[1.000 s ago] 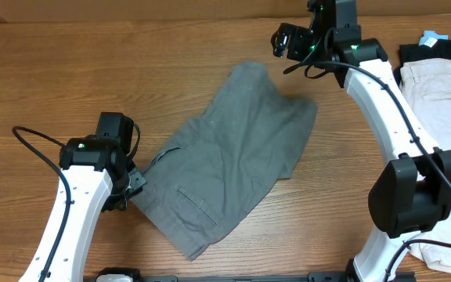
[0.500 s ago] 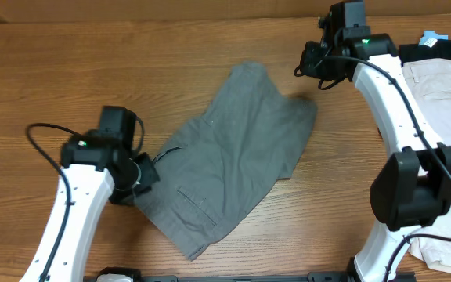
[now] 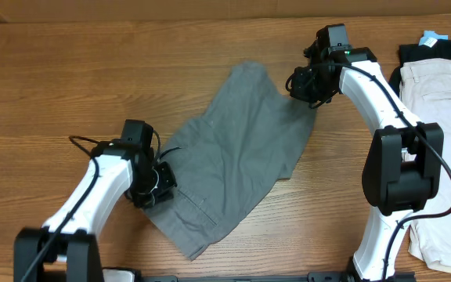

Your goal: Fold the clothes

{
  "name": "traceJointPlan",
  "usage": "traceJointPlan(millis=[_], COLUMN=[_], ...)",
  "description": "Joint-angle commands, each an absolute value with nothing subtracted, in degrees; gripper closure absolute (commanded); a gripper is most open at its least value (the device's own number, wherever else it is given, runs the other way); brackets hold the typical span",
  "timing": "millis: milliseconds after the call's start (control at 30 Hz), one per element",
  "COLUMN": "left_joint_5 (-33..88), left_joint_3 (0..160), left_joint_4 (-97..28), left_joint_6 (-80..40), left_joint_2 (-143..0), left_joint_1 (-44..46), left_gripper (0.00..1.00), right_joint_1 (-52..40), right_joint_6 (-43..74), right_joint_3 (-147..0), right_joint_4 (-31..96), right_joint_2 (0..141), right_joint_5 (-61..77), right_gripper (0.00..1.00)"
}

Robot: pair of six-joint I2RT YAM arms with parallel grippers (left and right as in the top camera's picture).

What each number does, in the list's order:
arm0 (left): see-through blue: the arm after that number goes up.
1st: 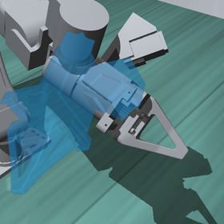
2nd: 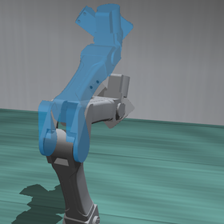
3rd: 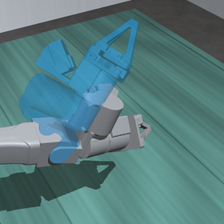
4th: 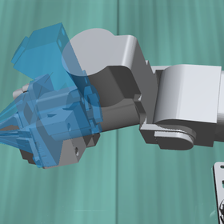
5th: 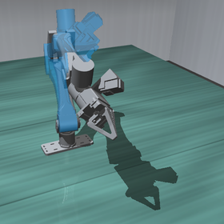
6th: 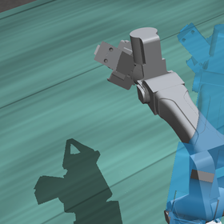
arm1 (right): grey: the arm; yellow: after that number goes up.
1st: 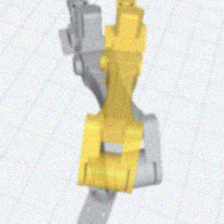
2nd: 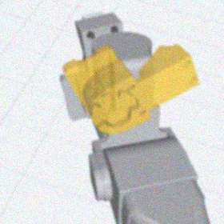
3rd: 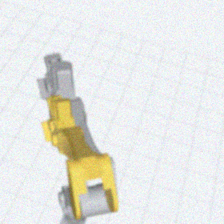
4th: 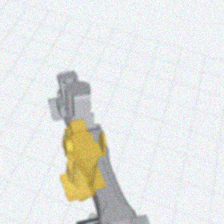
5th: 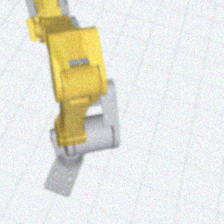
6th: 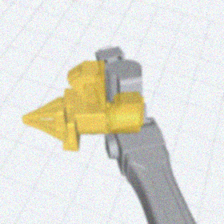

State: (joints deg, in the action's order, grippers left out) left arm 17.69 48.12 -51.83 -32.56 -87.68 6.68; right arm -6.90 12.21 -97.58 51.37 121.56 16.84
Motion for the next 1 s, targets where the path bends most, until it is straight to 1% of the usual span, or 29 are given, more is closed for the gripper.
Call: traceJointPlan(millis=[0,233,333,400,433,567,633,700,800,967], left_joint_5=[19.1,19.1,18.9,17.6,16.5,11.6,11.4,11.3,9.3,7.0], left_joint_3=[47.7,47.7,47.7,47.8,48.0,49.3,50.5,52.6,57.2,68.0], left_joint_4=[-50.0,-47.9,-47.9,-48.0,-48.2,-49.3,-49.4,-49.5,-50.4,-51.9], left_joint_6=[-31.6,-32.4,-32.3,-32.3,-32.3,-32.3,-30.5,-27.6,-26.9,-24.0], left_joint_2=[-91.6,-99.7,-100.7,-100.7,-100.7,-100.7,-100.7,-100.7,-100.7,-100.7], left_joint_1=[6.8,6.5,4.8,2.5,1.3,-3.3,-5.1,-6.2,-6.5,-6.5], left_gripper=[0.96,0.96,0.96,0.96,0.96,0.96,0.96,0.96,0.96,0.92], right_joint_1=[-7.1,-7.1,-7.0,-7.0,-7.0,-7.0,-7.0,-7.0,-7.0,-7.2], right_joint_6=[10.0,10.0,10.0,12.0,13.7,20.3,22.5,25.2,28.8,32.0], right_joint_3=[-97.8,-97.8,-97.8,-97.8,-97.8,-97.8,-97.8,-97.8,-97.8,-97.8], right_joint_4=[50.9,51.5,51.3,51.8,52.4,55.1,56.6,58.5,61.5,66.7], right_joint_2=[123.3,128.1,129.1,129.8,130.0,130.1,130.1,129.9,129.0,125.2], right_joint_5=[18.8,19.0,18.3,14.3,12.0,2.4,-0.6,-2.5,-4.2,-4.7], right_gripper=[0.93,0.94,0.94,0.94,0.96,0.96,0.96,0.96,0.96,0.96])
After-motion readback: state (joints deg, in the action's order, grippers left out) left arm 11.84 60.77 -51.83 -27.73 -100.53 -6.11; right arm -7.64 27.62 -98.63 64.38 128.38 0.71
